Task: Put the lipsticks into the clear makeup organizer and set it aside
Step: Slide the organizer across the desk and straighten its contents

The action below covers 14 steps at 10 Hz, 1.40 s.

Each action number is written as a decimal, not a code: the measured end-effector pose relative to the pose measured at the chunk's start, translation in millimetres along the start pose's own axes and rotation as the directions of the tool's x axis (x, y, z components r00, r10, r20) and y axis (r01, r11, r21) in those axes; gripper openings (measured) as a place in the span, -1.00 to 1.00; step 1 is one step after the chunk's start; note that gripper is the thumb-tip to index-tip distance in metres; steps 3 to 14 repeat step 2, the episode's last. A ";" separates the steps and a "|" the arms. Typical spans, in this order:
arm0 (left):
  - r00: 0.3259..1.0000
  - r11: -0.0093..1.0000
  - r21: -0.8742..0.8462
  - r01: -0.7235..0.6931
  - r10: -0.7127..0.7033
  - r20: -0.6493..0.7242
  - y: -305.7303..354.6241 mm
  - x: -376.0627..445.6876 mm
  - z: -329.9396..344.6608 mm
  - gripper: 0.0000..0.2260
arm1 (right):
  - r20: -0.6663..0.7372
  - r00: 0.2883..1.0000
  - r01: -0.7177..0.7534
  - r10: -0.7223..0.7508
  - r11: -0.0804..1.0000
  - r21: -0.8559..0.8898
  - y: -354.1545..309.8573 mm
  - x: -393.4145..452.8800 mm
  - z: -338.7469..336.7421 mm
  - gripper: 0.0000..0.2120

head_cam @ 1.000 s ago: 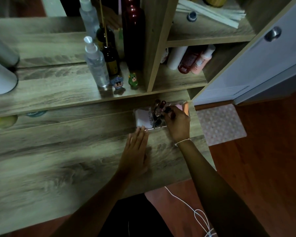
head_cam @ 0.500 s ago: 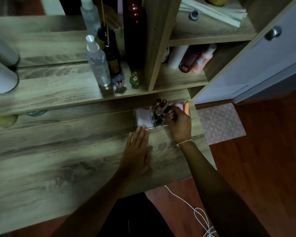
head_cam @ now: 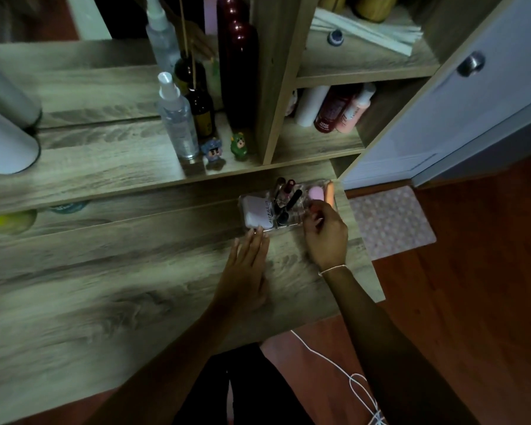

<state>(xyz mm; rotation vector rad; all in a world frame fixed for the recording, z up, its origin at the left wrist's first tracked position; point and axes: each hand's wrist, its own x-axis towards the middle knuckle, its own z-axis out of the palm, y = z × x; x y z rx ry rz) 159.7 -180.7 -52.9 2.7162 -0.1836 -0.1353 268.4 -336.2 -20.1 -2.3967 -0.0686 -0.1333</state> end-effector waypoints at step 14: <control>1.000 0.999 0.027 -0.027 0.027 0.011 -0.7 7.0 -12.2 -0.45 | 0.040 0.996 -0.064 0.075 0.971 -0.228 -3.6 -40.7 -2.7 -0.59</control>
